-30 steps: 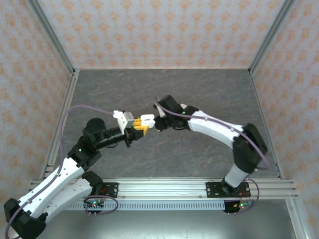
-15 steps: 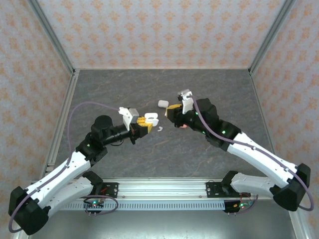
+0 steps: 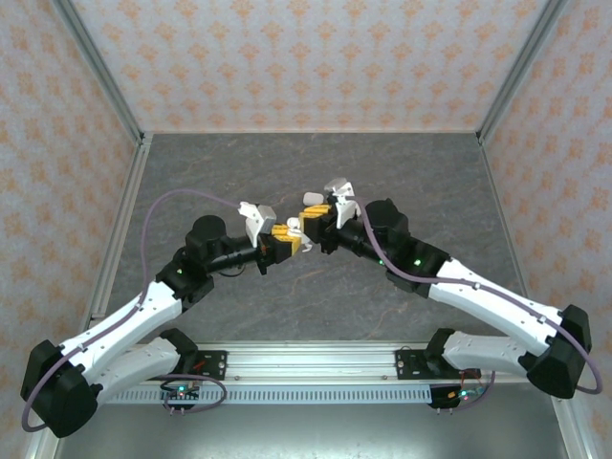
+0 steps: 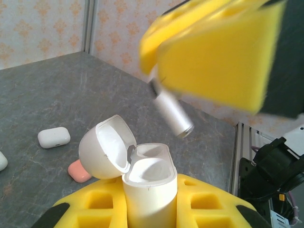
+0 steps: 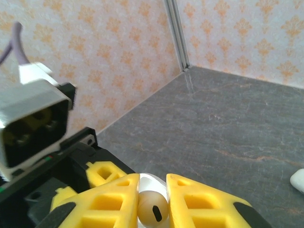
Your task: Insert wireless bluetooth earbuds into charging case
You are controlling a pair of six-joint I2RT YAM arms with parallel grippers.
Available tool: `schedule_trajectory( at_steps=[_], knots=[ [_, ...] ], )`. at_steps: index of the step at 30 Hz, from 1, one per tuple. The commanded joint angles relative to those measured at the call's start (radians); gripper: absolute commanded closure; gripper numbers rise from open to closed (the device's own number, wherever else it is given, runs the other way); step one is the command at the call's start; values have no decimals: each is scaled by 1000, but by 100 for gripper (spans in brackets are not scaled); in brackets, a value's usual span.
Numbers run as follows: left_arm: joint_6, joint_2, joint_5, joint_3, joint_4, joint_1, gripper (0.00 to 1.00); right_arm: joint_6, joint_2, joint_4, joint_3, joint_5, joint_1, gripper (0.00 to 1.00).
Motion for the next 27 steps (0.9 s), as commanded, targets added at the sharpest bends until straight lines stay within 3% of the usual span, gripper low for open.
schedule_trajectory(
  at_steps=[1, 18, 27],
  knots=[
    [-3, -4, 24, 37, 56, -9, 100, -26, 16, 46, 25, -28, 8, 81],
    [-1, -15, 15, 28, 62, -12, 100, -9, 38, 18, 13, -120, 22, 79],
    [9, -32, 15, 17, 60, -11, 100, -2, 12, -99, 129, -88, 23, 54]
  ],
)
